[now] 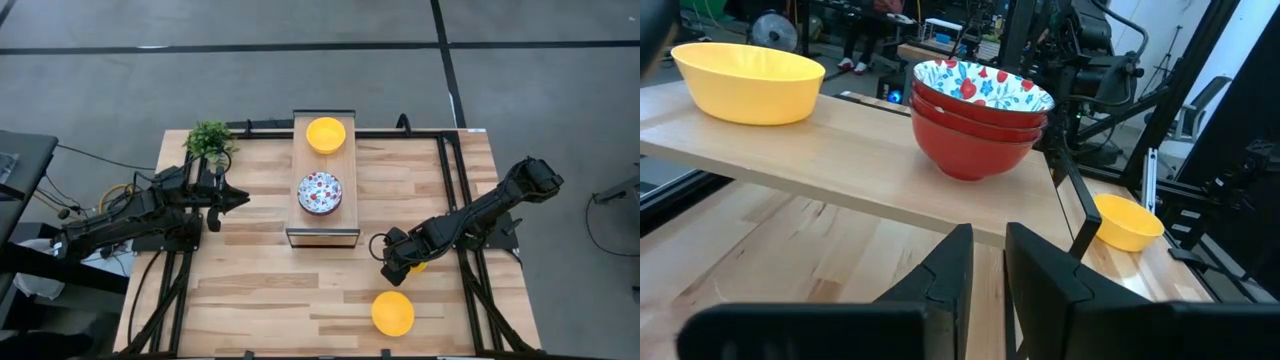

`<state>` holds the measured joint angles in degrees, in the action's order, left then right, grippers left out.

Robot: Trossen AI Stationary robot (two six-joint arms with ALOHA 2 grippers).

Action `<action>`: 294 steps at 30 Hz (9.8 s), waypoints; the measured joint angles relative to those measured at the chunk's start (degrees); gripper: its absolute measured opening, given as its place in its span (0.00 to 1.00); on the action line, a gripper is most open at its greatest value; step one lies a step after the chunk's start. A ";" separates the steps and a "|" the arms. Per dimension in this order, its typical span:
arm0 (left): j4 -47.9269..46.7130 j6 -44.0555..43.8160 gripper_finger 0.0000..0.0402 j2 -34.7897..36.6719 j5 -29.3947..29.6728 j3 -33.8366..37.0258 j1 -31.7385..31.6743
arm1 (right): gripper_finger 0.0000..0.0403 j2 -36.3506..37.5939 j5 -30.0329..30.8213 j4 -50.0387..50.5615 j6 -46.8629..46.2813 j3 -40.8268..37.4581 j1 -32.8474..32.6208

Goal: Pick & Place Mini bowls
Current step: Stack the top yellow bowl on the yellow bowl on the shelf

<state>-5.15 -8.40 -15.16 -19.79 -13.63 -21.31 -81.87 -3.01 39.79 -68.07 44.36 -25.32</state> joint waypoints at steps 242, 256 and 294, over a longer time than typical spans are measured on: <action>18.08 -0.89 0.16 -2.21 -5.60 9.25 0.05 | 0.15 -34.68 11.02 50.18 89.02 88.04 50.61; 18.18 -1.30 0.16 -2.16 -5.60 9.25 0.05 | 0.01 -34.73 3.93 44.13 92.96 80.72 55.74; 19.41 -2.58 0.16 -2.14 -5.57 9.25 0.04 | 0.00 -37.48 1.67 39.69 95.58 80.74 54.95</action>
<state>14.26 -10.98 -17.30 -25.36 -4.38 -21.27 -119.35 -1.34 79.48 27.51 125.10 29.63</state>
